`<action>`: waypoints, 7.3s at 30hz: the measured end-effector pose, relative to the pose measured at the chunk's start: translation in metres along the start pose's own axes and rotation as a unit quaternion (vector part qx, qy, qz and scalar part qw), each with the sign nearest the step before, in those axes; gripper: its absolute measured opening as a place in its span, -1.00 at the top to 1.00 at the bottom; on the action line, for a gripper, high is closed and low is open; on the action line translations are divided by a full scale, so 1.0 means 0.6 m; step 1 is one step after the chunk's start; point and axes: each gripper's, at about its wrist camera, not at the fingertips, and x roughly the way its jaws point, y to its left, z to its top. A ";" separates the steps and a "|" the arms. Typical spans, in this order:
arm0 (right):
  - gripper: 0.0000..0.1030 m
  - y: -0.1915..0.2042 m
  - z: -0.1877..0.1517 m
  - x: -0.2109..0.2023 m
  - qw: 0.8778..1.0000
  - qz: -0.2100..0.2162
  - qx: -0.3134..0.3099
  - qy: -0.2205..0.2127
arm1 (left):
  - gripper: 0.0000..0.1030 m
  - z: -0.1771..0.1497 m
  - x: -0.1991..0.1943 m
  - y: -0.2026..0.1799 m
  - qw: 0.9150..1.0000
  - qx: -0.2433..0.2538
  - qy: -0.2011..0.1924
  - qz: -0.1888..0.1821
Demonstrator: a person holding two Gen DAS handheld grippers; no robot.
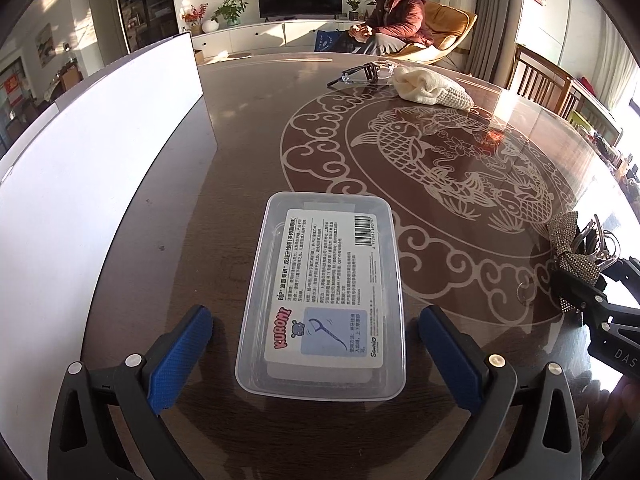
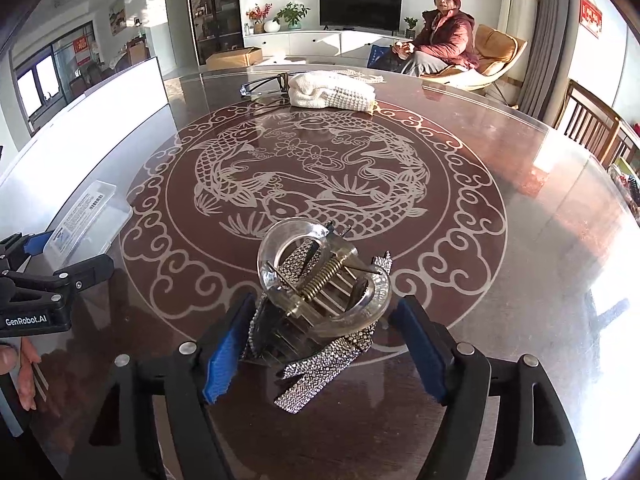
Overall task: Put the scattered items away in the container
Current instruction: 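Hold the clear box and bow clip lifted above the table, then carry the box and bow clip into the container and open both tools, then return both tools to the table toward the mitten and glasses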
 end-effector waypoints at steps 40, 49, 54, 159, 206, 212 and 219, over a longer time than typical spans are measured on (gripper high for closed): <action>-0.46 0.000 -0.001 -0.001 1.000 0.000 0.000 0.000 | -1.00 0.002 0.001 -0.003 0.999 -0.018 0.038 0.011; -0.46 0.000 -0.001 -0.002 1.000 0.000 0.000 0.000 | -1.00 -0.001 -0.002 -0.003 0.999 -0.010 0.035 0.007; -0.45 0.000 -0.001 -0.002 1.000 0.000 0.000 0.000 | -1.00 0.000 -0.001 -0.003 0.999 -0.011 0.037 0.007; -0.31 0.044 0.020 -0.028 0.998 -0.002 -0.060 0.006 | -0.99 -0.001 -0.211 0.082 0.999 -0.014 -0.042 -0.019; -0.48 -0.083 -0.017 -0.022 0.999 -0.024 0.030 0.002 | -1.00 -0.021 -0.005 -0.100 0.999 0.038 0.005 -0.024; -0.48 -0.081 -0.019 -0.023 0.999 -0.024 0.030 0.002 | -1.00 -0.021 -0.005 -0.100 0.999 0.042 0.007 -0.027; -0.49 -0.081 -0.019 -0.023 0.999 -0.024 0.030 0.002 | -1.00 -0.005 0.003 -0.069 0.997 0.053 0.032 -0.035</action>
